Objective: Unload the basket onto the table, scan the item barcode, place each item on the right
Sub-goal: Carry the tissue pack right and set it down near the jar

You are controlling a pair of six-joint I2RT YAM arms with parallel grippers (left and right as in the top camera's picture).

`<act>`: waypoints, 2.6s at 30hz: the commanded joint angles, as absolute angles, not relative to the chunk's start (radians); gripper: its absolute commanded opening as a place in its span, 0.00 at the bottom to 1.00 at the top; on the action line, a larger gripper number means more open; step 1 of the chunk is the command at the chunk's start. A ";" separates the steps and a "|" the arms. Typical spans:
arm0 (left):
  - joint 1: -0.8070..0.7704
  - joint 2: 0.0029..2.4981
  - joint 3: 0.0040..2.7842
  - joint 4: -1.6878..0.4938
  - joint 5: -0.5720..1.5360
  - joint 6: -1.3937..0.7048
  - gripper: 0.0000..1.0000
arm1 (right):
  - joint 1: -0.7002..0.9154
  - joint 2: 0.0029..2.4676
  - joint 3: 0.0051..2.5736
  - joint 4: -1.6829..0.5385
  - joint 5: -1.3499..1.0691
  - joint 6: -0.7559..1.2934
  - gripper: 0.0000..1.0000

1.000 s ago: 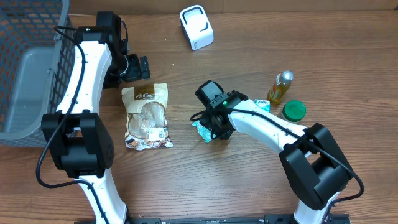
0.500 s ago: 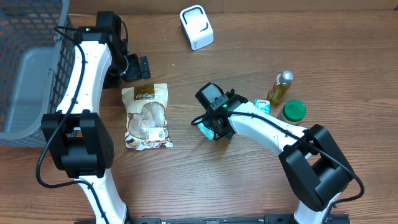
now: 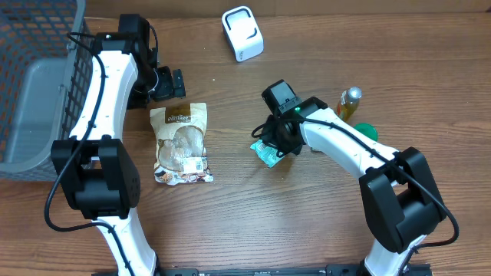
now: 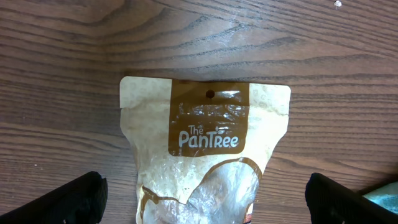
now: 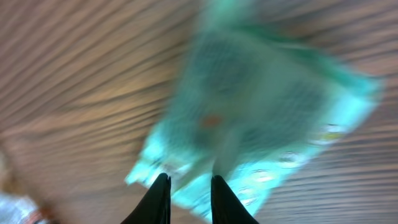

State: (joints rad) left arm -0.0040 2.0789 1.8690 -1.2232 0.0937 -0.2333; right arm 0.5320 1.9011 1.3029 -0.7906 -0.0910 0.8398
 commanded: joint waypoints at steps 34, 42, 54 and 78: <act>0.000 2.053 1.886 -1.222 0.101 -0.232 1.00 | 0.675 2.003 1.329 -0.518 -0.002 0.788 0.04; 0.000 2.053 1.886 -1.222 0.101 -0.232 0.99 | 0.672 2.027 1.329 -0.570 0.038 0.787 0.04; 0.000 2.053 1.886 -1.222 0.101 -0.232 1.00 | 0.671 2.027 1.331 -0.786 0.184 0.720 0.04; 0.000 2.053 1.886 -1.222 0.101 -0.232 1.00 | 0.619 2.020 1.361 -0.607 0.150 0.597 0.17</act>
